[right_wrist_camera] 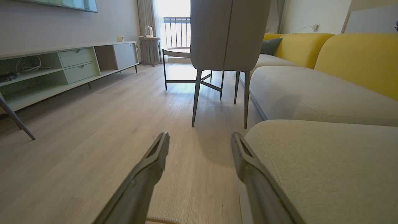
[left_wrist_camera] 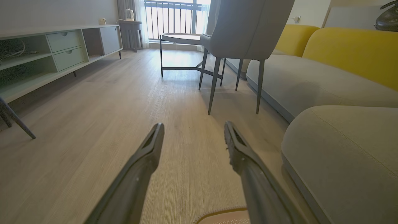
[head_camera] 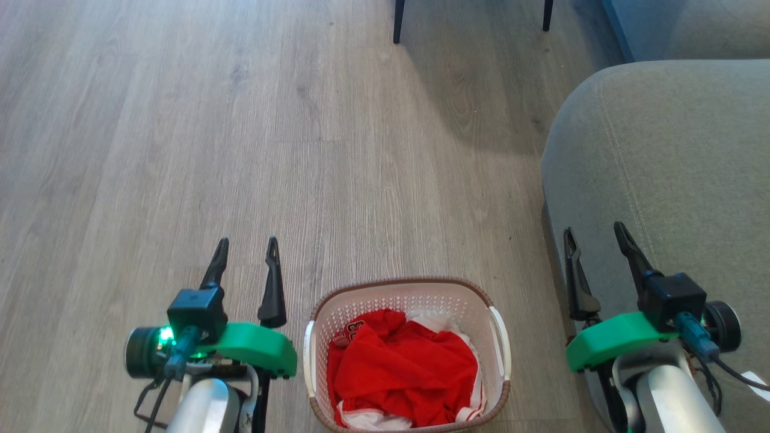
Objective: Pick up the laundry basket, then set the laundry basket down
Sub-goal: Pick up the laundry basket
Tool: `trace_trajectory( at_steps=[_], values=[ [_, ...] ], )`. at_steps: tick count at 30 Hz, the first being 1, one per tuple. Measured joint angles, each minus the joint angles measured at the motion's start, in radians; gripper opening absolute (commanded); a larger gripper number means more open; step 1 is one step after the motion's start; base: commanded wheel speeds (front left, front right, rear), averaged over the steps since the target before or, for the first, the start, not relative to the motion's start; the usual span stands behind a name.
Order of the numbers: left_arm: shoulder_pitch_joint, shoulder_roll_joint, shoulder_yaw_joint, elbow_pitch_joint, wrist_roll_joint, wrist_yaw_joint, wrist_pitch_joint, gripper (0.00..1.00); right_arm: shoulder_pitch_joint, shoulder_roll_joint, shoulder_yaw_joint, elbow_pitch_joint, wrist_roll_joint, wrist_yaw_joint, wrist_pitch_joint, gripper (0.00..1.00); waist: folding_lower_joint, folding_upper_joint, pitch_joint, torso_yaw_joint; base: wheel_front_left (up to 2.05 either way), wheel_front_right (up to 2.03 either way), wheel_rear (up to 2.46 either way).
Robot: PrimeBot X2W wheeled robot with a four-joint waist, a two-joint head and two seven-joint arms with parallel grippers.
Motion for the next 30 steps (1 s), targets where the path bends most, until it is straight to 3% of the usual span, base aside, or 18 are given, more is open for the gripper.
trace_trajectory(
  at_steps=[11,22,30],
  values=[
    [-0.031,0.0,-0.04,0.117,-0.042,-0.028,0.0,1.0,-0.026,-0.006,0.026,0.075,0.019,0.0,0.0,1.0,0.0,0.0,0.074,-0.004,0.0,0.0,0.0],
    [-0.172,-0.004,-0.087,0.33,-0.089,-0.052,0.0,1.0,-0.182,-0.026,0.084,0.332,0.077,0.0,0.0,1.0,0.0001,0.0,0.224,-0.015,0.0,0.0,0.0],
    [-0.325,-0.008,-0.15,0.557,-0.129,-0.089,0.0,1.0,-0.364,-0.053,0.158,0.612,0.143,0.0,0.004,1.0,0.0002,0.0,0.36,-0.019,0.0,0.0,0.0]
  ],
)
